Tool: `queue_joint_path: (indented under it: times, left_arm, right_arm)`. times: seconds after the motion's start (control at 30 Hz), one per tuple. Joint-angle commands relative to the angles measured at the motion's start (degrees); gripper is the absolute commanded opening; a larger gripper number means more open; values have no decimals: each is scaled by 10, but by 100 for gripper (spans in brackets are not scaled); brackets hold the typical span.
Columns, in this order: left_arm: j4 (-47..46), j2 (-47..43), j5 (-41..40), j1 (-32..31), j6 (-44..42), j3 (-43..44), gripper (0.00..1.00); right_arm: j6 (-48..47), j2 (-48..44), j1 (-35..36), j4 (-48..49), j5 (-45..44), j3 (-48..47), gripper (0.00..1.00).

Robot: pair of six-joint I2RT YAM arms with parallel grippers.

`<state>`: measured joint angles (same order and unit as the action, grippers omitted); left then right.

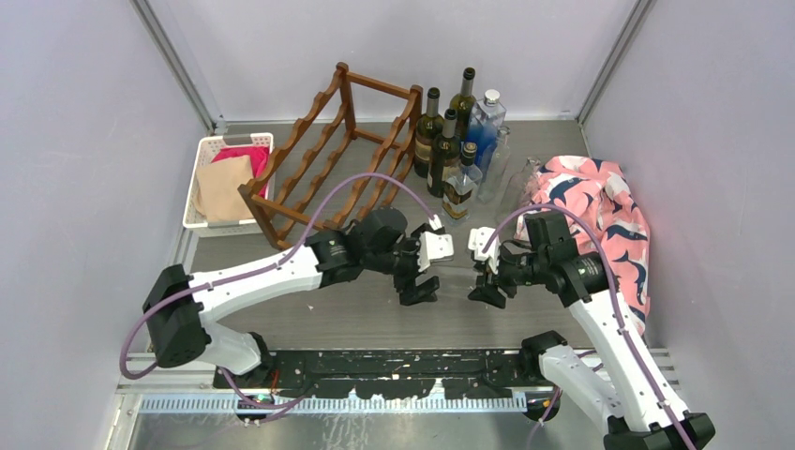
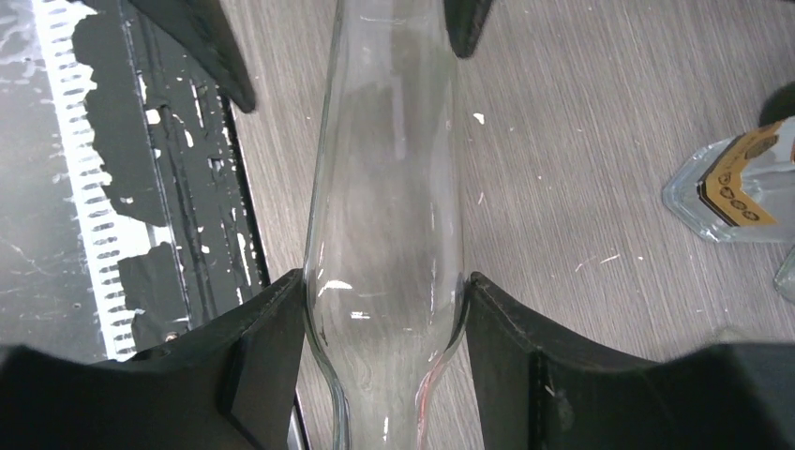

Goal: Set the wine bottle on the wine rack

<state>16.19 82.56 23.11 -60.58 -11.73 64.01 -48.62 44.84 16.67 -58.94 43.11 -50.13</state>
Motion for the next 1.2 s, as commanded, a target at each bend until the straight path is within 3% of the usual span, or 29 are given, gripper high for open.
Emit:
queue_joint_path:
  times: [0.0,0.3,0.5,0.7,0.9,1.17]
  left_arm:
    - [22,-35,-12,0,7,10,82]
    - [120,-100,-32,4,51,80,83]
    - [157,-99,-81,47,152,221,83]
    - [200,-72,-190,72,156,332,82]
    - [212,-78,-288,85,145,337,81]
    - [179,-106,-314,110,142,295,81]
  right_arm:
    - [55,-19,-1,78,6,5,1]
    - [102,-35,-2,125,3,33,1]
    - [180,-46,1,257,-23,95,1]
    - [231,-9,31,411,-67,134,1]
    - [275,43,101,546,-126,163,1]
    - [324,109,170,682,-212,189,1]
